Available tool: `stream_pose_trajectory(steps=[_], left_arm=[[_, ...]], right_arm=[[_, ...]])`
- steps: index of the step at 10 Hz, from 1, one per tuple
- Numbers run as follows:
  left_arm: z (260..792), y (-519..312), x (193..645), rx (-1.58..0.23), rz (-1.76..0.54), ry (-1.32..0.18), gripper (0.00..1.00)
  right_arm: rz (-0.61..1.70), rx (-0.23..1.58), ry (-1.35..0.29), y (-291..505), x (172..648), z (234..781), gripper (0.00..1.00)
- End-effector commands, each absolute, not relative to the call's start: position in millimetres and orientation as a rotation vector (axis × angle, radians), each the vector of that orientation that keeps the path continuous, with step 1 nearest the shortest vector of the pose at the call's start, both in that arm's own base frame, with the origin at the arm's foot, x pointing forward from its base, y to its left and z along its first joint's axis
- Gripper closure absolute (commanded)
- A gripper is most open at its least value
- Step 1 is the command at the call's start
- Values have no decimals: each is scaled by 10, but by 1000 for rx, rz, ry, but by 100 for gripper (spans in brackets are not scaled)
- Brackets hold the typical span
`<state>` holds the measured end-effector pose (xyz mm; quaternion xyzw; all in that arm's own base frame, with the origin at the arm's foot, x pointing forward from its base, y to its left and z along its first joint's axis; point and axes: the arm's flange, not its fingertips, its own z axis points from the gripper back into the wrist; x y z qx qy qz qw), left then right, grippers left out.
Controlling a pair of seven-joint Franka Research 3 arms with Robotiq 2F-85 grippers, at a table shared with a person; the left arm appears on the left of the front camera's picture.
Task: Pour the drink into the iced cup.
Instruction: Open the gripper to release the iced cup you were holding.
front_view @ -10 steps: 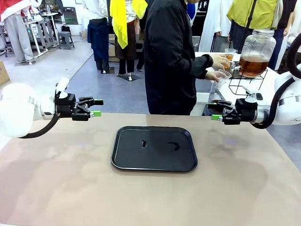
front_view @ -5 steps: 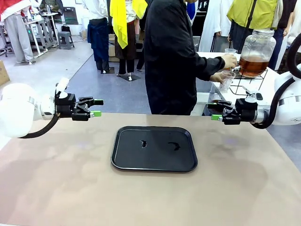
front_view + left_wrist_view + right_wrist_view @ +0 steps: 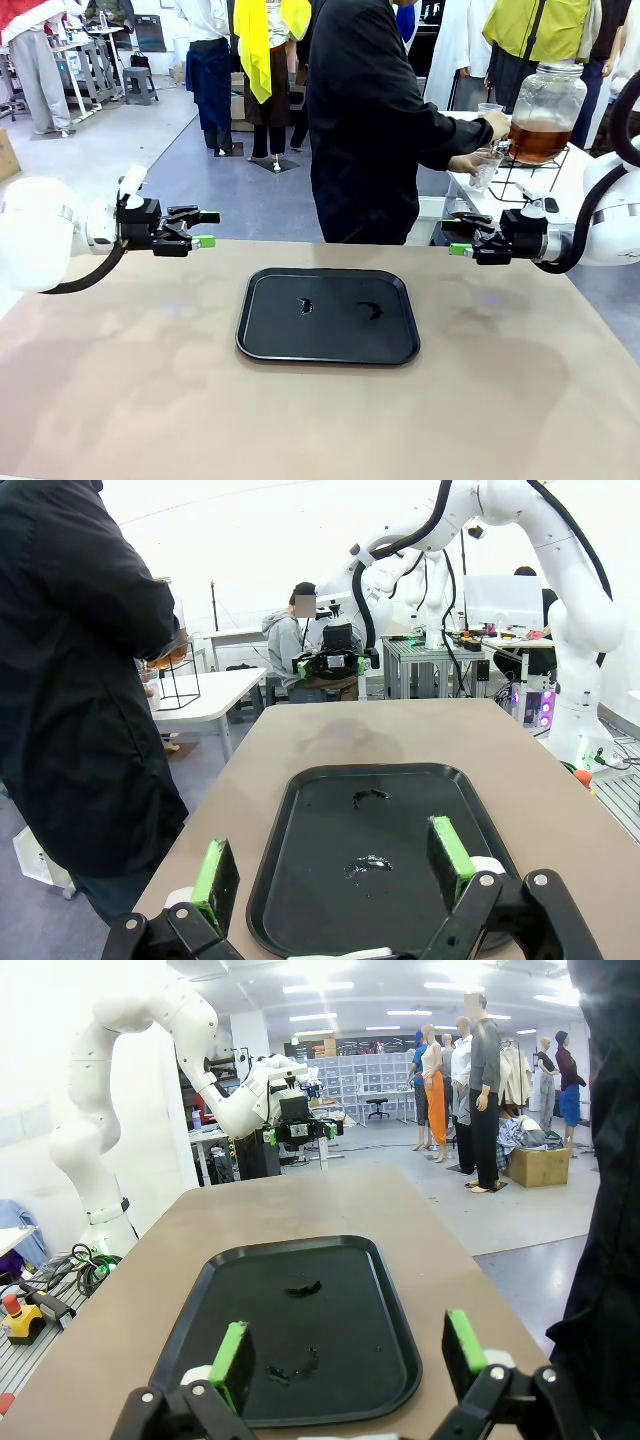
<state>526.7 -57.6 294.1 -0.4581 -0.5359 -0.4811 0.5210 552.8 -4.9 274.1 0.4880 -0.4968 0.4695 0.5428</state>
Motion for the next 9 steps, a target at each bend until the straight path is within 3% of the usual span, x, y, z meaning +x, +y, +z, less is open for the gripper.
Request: stream_pose_trajectory(steps=[1,9], left_arm=[[2967,-584,5277,-1103,-1149,-1283,0],[2967,-584,5277,-1103,-1149,-1283,0]], right_arm=[[1120,1160,-1180,-26,5531,2777,0],[1120,1160,-1180,-26,5531,2777,0]])
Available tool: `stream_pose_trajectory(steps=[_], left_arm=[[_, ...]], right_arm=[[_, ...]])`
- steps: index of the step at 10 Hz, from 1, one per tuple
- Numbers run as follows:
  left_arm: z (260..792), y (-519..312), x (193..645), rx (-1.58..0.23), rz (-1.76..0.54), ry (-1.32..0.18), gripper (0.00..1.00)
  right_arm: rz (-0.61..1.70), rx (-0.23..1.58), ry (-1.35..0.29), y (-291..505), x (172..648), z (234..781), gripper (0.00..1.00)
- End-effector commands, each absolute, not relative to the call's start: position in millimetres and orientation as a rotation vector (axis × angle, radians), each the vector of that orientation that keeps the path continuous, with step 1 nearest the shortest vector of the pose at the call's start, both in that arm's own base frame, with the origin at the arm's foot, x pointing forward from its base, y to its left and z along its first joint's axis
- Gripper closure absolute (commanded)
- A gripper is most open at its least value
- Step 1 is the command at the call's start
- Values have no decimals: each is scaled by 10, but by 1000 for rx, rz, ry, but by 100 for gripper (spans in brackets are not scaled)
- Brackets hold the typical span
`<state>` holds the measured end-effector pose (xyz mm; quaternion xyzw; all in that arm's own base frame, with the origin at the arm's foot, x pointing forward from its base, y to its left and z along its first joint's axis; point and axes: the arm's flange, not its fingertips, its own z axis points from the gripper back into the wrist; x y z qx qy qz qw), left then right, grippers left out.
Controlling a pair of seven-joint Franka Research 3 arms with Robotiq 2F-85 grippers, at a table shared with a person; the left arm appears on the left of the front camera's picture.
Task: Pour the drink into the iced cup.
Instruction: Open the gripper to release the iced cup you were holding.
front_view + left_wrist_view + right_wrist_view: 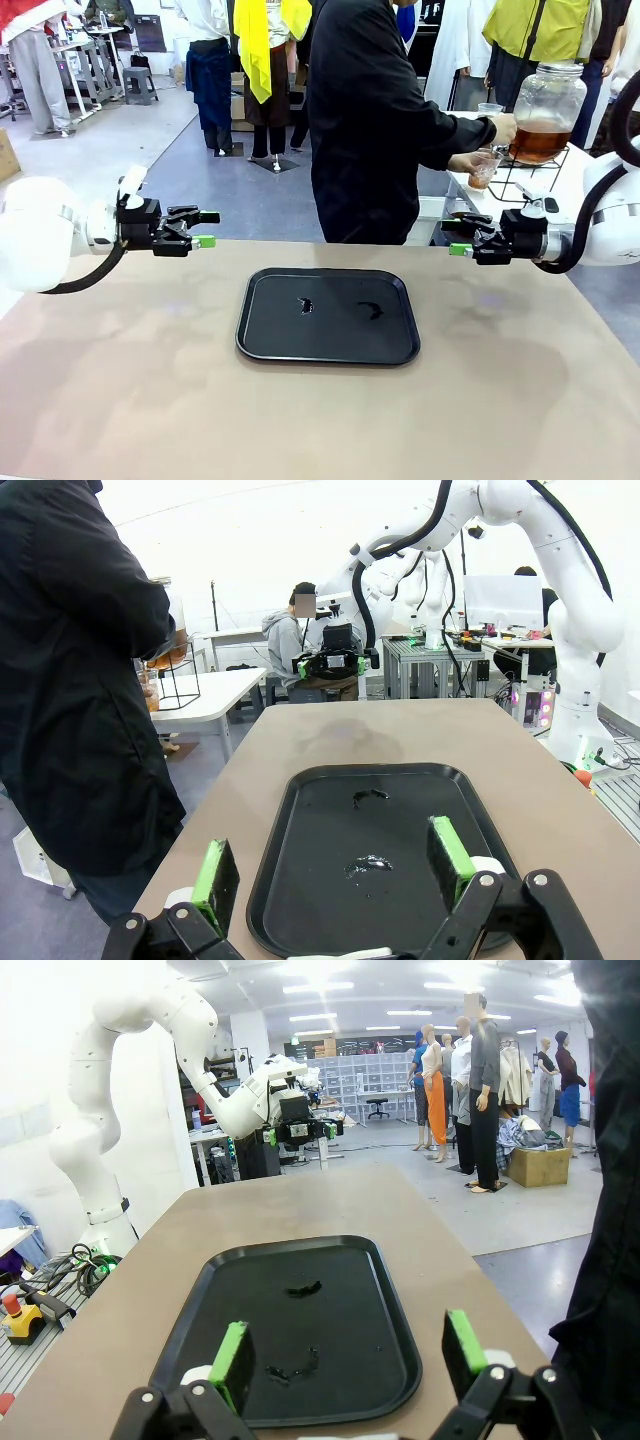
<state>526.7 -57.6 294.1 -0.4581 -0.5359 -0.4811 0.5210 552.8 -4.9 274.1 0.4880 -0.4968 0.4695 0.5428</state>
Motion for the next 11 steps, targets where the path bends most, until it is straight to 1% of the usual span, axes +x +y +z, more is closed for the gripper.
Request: stream_pose_trajectory(steps=[1,11], left_arm=[[2967,-584,5277,-1103,-1149,-1283,0],[2967,-584,5277,-1103,-1149,-1283,0]], right_arm=[[1120,1160,-1180,-26,5531,2777,0],[1120,1160,-1180,-26,5531,2777,0]])
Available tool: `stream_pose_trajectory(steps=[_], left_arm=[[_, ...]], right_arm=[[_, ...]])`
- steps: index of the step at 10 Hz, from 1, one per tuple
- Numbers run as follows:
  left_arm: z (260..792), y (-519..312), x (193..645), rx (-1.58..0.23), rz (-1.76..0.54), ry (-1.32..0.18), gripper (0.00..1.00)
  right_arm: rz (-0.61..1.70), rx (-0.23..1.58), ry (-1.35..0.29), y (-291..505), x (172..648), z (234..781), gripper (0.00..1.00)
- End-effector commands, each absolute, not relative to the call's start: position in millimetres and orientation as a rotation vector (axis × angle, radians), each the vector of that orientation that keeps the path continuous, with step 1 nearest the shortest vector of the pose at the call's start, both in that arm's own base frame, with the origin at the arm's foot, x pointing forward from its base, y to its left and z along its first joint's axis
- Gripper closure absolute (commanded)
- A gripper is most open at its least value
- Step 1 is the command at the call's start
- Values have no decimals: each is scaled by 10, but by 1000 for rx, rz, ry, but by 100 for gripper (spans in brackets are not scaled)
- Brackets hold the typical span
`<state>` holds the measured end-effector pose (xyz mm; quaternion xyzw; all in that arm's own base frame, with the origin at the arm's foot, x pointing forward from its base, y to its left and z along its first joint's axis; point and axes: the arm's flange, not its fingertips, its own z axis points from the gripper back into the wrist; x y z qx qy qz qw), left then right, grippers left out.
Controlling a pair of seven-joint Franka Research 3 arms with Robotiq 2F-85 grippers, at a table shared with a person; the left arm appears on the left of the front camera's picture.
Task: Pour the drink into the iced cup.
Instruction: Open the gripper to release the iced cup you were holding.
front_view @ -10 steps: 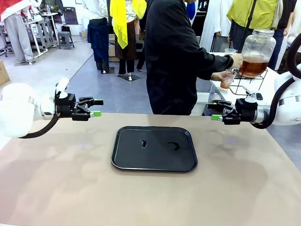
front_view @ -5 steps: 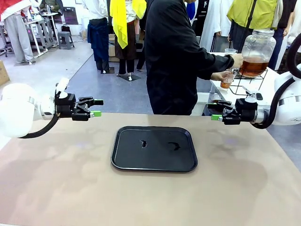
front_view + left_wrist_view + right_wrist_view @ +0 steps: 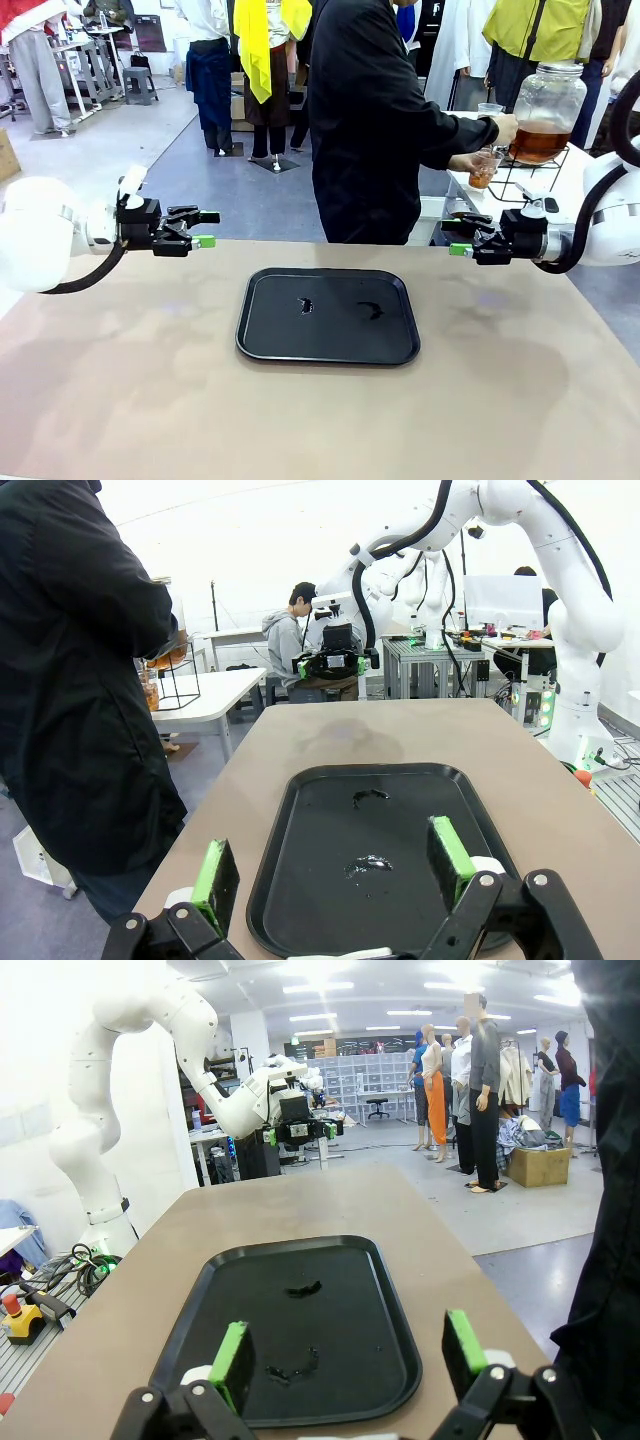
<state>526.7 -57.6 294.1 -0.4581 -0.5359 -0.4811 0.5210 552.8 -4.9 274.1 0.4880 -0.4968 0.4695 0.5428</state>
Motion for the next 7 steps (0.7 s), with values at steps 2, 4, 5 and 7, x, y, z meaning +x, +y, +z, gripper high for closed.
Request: stream_pose_trajectory(steps=[2,4,5,7], left_arm=[[2967,-584,5277,-1103,-1149,-1283,0],[2967,-584,5277,-1103,-1149,-1283,0],[2967,-584,5277,-1103,-1149,-1283,0],[2967,-584,5277,-1103,-1149,-1283,0]], right_arm=[[1120,1160,-1180,-26,5531,2777,0],[1120,1160,-1180,-26,5531,2777,0],[1120,1160,-1180,-26,5531,2777,0],[1120,1160,-1180,-26,5531,2777,0]])
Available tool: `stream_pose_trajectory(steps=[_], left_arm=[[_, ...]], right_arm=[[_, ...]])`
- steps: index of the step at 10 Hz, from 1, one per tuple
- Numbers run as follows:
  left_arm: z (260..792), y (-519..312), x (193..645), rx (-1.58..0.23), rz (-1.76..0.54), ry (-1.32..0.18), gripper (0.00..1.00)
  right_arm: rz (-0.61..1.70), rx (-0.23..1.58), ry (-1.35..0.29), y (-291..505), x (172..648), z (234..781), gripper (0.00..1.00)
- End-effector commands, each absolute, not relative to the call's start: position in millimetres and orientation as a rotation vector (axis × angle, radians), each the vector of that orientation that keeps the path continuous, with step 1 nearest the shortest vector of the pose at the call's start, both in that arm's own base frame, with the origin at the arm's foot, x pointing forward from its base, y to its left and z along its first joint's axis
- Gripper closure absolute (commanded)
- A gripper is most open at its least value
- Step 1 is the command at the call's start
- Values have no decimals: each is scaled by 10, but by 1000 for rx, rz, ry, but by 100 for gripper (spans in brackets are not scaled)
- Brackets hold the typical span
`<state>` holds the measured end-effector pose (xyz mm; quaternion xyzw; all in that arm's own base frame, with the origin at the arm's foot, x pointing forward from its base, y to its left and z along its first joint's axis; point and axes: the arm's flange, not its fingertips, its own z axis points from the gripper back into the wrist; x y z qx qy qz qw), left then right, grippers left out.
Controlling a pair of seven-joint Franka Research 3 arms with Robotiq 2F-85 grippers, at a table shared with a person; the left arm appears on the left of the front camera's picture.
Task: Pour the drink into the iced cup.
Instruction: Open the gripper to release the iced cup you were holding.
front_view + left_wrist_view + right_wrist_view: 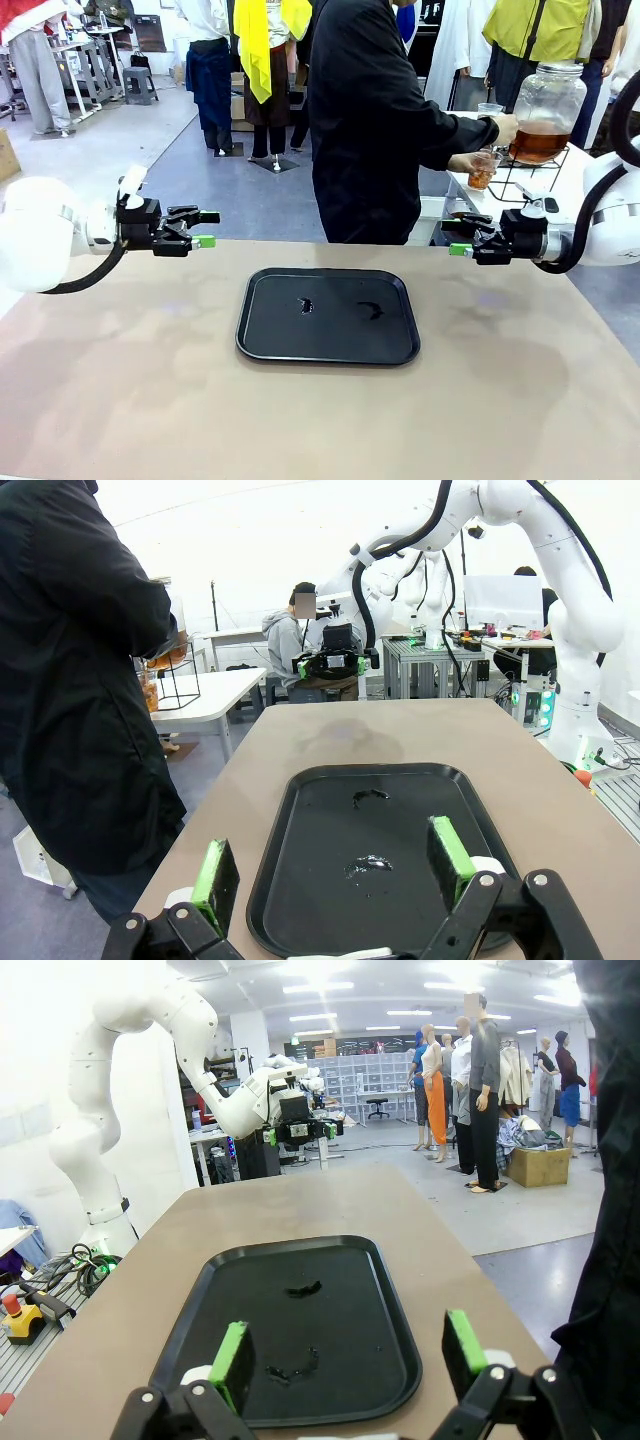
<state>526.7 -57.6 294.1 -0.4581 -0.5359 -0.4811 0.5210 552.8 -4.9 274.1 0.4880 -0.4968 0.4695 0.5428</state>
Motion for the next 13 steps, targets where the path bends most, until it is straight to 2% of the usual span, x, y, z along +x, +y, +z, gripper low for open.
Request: stream_pose_trajectory(steps=[1,13], left_arm=[[2967,-584,5277,-1103,-1149,-1283,0],[2967,-584,5277,-1103,-1149,-1283,0]], right_arm=[[1120,1160,-1180,-26,5531,2777,0],[1120,1160,-1180,-26,5531,2777,0]])
